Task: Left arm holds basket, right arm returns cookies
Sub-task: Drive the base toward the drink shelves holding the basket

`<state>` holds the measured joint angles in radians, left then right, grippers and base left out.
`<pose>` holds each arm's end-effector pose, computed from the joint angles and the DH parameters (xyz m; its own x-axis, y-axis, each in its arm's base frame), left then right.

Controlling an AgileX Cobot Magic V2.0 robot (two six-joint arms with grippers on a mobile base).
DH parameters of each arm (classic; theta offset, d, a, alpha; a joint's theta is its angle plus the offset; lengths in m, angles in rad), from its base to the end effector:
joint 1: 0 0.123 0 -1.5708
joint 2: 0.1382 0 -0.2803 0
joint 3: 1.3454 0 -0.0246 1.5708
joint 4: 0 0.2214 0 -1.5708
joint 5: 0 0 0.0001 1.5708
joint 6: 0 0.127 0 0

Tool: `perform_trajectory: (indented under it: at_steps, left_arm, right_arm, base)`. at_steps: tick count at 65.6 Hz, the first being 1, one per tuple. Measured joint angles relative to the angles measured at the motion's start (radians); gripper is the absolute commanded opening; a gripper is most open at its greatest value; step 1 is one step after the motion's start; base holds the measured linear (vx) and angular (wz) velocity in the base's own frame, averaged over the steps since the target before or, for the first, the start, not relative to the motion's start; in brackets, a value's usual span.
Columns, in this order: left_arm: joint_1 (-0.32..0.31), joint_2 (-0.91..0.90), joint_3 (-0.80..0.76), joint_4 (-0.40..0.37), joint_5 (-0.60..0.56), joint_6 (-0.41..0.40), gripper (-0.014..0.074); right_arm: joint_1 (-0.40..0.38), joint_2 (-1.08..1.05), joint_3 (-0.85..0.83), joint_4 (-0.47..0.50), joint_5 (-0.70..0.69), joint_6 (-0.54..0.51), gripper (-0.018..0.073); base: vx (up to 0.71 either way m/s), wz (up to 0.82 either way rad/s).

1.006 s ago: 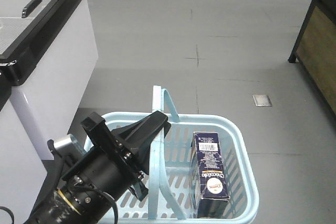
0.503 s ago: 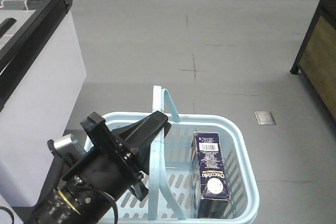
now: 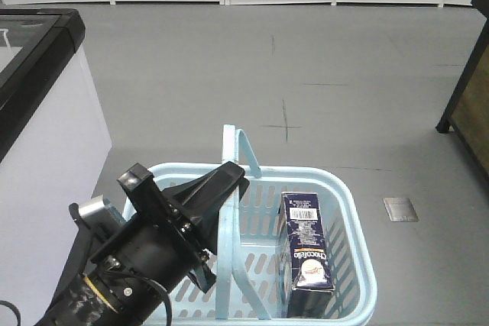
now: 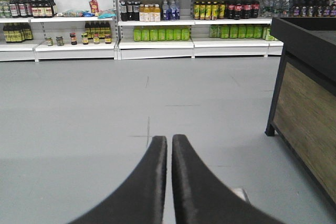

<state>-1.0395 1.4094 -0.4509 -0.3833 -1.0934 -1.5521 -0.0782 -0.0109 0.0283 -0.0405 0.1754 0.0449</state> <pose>0.1744 -0.2136 0.2723 -0.6549 -0.7221 0.2229 -0.0114 -0.2855 -0.9583 0.0671 -0.0062 0.1851 -0.1045 0.0132 -0.9944 0.0857 0.9963 0.0042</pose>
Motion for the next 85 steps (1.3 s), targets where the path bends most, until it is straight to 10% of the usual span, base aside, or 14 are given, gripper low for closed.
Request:
perform_trajectory:
  at_steps: [85]
  left_arm:
    - [0.000, 0.000, 0.000, 0.001, 0.000, 0.000, -0.0003]
  right_arm:
    - [0.000, 0.000, 0.000, 0.000, 0.000, 0.000, -0.0009]
  base:
    - [0.52, -0.02]
